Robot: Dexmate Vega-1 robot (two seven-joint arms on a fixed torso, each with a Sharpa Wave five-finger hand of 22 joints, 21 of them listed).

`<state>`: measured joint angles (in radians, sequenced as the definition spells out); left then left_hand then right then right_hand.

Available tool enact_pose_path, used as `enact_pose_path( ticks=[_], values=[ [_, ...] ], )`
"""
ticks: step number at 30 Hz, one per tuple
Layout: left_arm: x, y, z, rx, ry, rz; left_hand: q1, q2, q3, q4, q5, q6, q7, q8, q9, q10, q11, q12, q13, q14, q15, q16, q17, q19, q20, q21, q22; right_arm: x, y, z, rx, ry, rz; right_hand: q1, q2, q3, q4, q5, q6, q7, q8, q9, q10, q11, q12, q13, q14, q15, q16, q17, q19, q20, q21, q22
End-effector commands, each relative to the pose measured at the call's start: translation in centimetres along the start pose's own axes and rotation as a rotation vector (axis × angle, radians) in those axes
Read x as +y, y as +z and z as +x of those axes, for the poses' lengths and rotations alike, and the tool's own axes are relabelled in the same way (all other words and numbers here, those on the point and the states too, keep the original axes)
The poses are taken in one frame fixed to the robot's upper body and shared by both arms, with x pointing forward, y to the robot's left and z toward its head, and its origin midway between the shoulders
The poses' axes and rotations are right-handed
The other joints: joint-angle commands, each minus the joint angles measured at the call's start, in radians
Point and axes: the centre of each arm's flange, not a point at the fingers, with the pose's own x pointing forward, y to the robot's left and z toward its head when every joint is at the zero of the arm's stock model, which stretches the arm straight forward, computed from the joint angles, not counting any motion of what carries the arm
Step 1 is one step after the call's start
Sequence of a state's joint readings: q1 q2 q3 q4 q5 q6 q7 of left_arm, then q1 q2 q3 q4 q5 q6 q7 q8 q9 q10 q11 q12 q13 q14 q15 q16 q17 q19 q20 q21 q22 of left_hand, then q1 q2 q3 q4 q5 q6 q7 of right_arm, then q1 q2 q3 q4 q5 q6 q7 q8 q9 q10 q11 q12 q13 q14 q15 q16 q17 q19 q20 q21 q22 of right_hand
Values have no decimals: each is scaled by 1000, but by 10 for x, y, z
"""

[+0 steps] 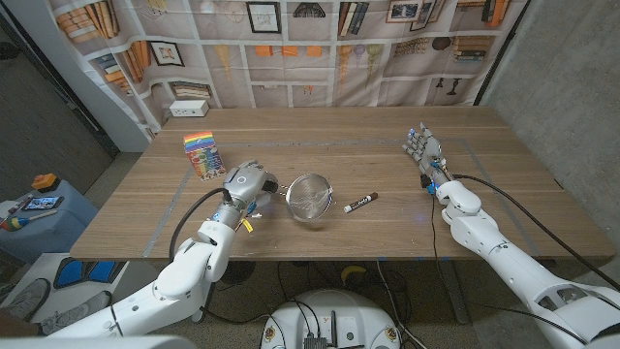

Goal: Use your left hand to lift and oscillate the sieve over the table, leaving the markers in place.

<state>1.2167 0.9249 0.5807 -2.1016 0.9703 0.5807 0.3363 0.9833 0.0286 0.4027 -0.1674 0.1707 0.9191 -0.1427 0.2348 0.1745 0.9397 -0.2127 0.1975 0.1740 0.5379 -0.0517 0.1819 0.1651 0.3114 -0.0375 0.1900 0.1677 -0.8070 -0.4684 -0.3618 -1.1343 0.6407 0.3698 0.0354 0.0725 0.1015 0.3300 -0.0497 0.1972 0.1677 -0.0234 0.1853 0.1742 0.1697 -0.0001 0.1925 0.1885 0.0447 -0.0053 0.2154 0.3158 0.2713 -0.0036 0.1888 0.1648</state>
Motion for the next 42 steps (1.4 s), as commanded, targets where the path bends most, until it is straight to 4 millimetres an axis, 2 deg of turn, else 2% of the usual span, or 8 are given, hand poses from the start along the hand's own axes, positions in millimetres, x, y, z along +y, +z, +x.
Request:
enact_pose_path(
  ticks=[1,10,22,42],
  values=[
    [15,-3,7,2,38,12,7,36,-1,-2,8,182,14,2,1,20,-5,7,4,14,-163,-1,3,12,-38,6,3,-1,2,1,-6,4,-4,5,23,4,-4,2,4,-1,3,3,5,1,3,2,1,0,10,0,7,-3,-1,3],
    [21,-6,11,33,39,7,9,36,-3,-4,8,187,11,0,1,28,-7,6,4,14,-163,-2,3,12,-40,5,3,-2,3,0,-4,8,-7,5,23,4,-4,2,4,-1,3,3,6,2,3,1,1,-1,10,-1,6,-3,-1,3],
    [18,-6,14,72,17,-8,11,35,-6,-5,7,191,7,-4,2,33,-8,4,4,14,-163,-2,3,12,-41,5,3,-5,4,1,6,11,-13,4,23,4,-4,2,4,-1,3,3,6,3,3,2,0,-1,10,-2,6,-3,-1,3],
    [17,3,33,104,-34,-42,14,35,-11,-5,7,200,6,-10,2,45,-8,1,5,11,-162,-3,3,10,-41,3,3,-15,8,3,6,12,-14,3,23,4,-5,2,4,-2,2,3,6,2,3,2,-1,3,11,-3,6,-3,-1,3]
  ],
)
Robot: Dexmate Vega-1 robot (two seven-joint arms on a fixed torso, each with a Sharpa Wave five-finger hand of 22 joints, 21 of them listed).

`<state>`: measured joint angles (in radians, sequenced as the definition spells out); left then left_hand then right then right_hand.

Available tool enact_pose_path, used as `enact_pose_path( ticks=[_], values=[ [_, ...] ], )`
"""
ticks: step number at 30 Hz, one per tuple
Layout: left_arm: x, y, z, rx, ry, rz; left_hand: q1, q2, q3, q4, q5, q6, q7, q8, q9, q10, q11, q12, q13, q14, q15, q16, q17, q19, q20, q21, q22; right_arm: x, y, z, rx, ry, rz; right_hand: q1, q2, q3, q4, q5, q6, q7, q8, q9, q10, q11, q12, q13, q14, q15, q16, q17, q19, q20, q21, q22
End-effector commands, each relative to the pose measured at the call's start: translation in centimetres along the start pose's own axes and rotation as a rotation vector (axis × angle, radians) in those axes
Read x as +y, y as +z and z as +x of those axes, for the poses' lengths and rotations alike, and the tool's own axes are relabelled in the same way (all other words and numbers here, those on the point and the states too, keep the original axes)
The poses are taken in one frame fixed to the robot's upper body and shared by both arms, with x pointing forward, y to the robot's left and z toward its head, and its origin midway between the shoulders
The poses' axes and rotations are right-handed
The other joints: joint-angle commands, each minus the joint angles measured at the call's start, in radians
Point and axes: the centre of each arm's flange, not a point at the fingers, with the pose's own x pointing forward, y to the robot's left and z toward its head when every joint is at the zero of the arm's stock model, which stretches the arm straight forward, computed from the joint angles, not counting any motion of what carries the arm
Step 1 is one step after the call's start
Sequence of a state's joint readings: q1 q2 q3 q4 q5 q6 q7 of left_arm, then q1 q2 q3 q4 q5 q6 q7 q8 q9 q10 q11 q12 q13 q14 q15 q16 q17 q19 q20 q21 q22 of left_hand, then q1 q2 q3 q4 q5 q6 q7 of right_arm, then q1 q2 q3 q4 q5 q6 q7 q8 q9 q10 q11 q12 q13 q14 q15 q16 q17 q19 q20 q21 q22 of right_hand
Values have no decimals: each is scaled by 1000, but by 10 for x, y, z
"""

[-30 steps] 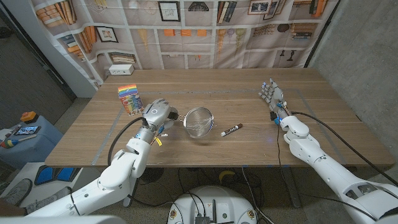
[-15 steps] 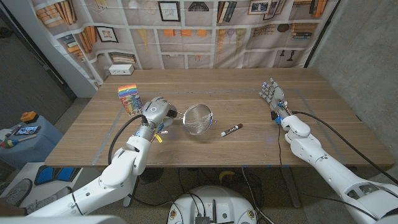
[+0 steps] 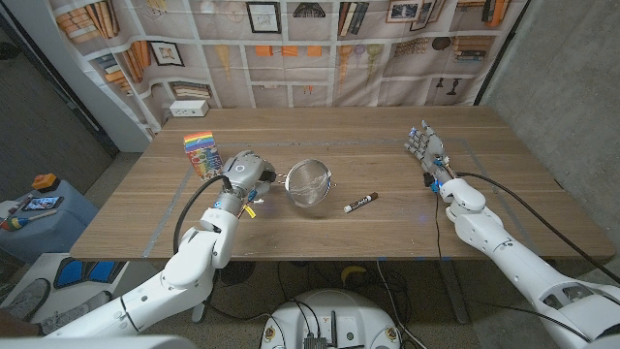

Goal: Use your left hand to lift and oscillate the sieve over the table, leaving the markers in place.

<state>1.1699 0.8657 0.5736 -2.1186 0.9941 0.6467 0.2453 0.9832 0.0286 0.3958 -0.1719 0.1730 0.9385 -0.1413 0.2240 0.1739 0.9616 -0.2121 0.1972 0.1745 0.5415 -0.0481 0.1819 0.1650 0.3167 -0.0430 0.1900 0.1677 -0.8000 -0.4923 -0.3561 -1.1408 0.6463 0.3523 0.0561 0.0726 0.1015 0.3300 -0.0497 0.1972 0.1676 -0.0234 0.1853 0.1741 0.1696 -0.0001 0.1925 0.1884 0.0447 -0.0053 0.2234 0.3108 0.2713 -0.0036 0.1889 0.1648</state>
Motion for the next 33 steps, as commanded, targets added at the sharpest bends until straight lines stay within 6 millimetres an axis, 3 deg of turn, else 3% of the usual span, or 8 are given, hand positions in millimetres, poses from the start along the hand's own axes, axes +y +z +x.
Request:
enact_pose_path(
  ticks=[1,24,33],
  values=[
    [2,7,13,33,-36,-28,14,35,-4,0,4,183,4,1,3,24,-9,1,4,7,-166,-3,3,5,-35,3,3,-6,0,1,2,0,2,3,23,4,-5,2,4,-2,3,3,6,2,3,2,-1,2,3,2,6,-3,-1,3],
    [21,19,27,70,-126,-98,14,34,-13,1,4,191,-1,-7,3,39,-10,-2,5,-4,-164,-4,4,-2,-32,1,3,-11,3,-2,-2,12,2,2,23,4,-5,2,3,-3,2,3,7,2,3,2,-2,5,3,1,4,-3,-1,3],
    [19,21,29,80,-200,-99,13,33,-16,2,4,192,-3,-9,4,42,-10,-3,5,-7,-162,-4,4,-2,-30,1,3,-12,3,-5,1,14,0,2,23,4,-5,2,4,-3,3,3,7,2,3,2,-2,6,4,0,4,-3,-1,3]
  ],
)
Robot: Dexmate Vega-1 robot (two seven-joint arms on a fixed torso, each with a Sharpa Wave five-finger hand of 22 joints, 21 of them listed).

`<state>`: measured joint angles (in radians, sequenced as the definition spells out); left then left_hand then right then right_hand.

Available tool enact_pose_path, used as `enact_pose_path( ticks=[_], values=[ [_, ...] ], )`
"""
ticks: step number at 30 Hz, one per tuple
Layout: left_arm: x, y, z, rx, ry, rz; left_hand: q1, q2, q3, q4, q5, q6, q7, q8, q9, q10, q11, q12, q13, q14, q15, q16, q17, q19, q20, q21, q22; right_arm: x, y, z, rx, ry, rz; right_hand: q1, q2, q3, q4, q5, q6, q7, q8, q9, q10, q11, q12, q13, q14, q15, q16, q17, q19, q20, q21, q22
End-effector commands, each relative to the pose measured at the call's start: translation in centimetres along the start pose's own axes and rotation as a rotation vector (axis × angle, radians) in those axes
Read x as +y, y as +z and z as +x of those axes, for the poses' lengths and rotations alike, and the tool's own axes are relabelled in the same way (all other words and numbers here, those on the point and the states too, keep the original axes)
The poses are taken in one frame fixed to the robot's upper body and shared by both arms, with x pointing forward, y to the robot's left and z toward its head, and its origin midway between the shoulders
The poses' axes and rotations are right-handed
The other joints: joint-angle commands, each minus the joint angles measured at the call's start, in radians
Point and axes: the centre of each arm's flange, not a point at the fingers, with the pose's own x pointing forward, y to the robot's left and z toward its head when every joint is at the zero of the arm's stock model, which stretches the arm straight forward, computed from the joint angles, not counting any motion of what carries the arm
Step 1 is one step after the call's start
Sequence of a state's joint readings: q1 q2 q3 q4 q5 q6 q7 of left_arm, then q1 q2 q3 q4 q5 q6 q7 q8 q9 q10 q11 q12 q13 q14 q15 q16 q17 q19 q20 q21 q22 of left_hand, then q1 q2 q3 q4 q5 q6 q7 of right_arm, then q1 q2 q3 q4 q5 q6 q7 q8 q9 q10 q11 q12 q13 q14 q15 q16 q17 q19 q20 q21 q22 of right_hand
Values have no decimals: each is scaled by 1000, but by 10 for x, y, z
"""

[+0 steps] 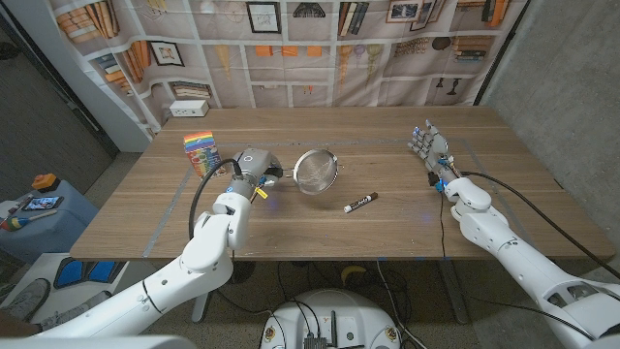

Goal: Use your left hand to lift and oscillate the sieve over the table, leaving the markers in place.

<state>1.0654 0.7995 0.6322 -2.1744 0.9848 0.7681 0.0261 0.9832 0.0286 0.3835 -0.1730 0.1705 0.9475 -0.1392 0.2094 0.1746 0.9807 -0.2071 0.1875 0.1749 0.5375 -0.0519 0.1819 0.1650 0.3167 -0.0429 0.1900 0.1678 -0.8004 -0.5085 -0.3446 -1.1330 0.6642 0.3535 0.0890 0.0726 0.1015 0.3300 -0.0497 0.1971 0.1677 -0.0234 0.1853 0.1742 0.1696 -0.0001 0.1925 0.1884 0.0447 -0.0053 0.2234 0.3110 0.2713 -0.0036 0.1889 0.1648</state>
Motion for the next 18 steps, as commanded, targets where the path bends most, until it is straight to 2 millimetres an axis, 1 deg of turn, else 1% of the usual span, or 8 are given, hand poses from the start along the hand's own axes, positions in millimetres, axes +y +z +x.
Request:
enact_pose_path(
  ticks=[1,18],
  values=[
    [2,5,3,14,-87,-5,12,33,-4,3,6,182,-6,5,3,23,-15,6,5,-3,-158,-4,4,-4,-30,0,3,-1,1,-4,1,5,0,2,23,5,-5,2,4,-3,3,3,6,1,3,2,-2,5,4,0,4,-3,-1,3],
    [0,6,4,24,-163,58,11,32,-9,4,6,186,-11,1,4,27,-16,4,5,-11,-157,-5,3,-9,-31,-1,3,4,-3,-7,6,7,5,2,23,5,-5,2,4,-3,2,3,6,3,2,2,-3,6,4,0,4,-1,-1,3]
  ],
)
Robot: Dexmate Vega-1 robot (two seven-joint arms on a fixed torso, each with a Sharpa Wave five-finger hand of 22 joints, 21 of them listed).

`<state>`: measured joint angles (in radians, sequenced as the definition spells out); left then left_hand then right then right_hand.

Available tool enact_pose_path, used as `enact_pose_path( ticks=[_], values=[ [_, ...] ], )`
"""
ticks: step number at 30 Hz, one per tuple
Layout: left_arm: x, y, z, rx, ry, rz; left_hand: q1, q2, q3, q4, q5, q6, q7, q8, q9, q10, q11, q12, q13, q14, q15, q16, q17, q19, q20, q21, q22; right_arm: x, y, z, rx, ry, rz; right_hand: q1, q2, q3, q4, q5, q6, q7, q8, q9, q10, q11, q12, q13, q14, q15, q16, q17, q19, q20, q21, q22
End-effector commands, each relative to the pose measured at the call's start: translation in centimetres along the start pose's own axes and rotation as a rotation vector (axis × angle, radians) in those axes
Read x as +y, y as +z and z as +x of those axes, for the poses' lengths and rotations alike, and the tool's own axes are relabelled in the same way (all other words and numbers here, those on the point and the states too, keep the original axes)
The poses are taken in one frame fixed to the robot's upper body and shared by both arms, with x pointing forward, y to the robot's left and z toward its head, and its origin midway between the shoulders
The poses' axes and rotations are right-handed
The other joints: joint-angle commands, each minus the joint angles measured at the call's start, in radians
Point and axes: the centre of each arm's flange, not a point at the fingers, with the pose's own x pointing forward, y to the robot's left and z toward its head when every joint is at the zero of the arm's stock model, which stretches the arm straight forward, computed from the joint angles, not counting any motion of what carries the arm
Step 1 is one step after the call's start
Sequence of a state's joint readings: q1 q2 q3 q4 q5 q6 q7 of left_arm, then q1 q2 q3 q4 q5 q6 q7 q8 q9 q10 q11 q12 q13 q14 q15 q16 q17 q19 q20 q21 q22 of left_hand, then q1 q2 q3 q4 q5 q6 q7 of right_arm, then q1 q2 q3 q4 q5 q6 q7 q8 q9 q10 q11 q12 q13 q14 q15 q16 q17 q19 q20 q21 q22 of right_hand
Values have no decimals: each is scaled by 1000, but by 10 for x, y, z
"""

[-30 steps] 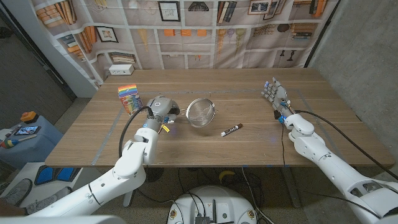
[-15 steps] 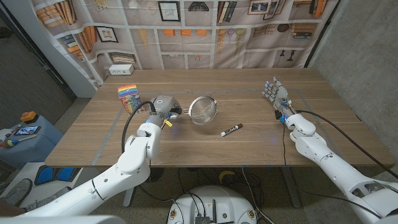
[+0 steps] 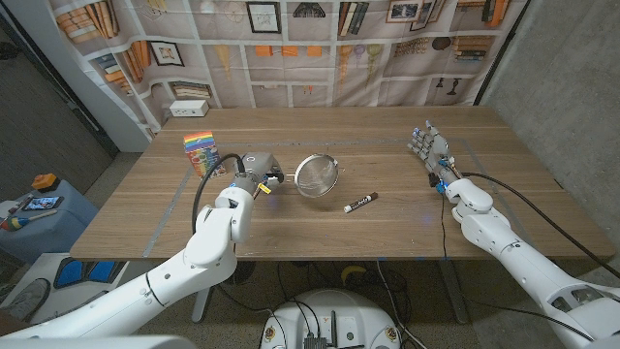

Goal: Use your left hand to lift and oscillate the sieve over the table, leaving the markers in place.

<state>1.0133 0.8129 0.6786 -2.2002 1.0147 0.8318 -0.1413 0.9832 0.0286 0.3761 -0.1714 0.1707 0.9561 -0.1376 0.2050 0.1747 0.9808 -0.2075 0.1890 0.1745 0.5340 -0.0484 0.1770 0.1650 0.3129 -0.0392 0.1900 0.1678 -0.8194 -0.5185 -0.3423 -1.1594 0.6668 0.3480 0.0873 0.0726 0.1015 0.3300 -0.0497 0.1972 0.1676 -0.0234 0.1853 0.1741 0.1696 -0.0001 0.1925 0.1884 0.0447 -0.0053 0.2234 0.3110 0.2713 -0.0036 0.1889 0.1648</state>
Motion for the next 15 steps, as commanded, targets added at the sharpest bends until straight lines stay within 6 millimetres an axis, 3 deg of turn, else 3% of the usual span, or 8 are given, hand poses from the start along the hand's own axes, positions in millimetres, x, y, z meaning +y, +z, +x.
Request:
enact_pose_path(
  ticks=[1,15],
  values=[
    [0,1,0,13,-50,43,11,32,-2,2,6,178,-13,5,4,27,-15,2,5,-8,-161,0,3,-6,-36,-1,3,2,-3,-2,3,0,6,2,23,5,-5,2,3,-3,2,3,6,2,2,2,-2,7,4,-1,4,-2,-1,3],
    [2,5,-1,40,-95,92,11,33,-5,3,6,182,-13,4,4,29,-16,1,6,-12,-161,1,4,-7,-39,-1,3,0,-7,-5,7,-4,15,1,24,5,-5,2,3,-4,2,3,6,0,2,2,-3,7,5,-1,4,-2,-1,3]
  ],
)
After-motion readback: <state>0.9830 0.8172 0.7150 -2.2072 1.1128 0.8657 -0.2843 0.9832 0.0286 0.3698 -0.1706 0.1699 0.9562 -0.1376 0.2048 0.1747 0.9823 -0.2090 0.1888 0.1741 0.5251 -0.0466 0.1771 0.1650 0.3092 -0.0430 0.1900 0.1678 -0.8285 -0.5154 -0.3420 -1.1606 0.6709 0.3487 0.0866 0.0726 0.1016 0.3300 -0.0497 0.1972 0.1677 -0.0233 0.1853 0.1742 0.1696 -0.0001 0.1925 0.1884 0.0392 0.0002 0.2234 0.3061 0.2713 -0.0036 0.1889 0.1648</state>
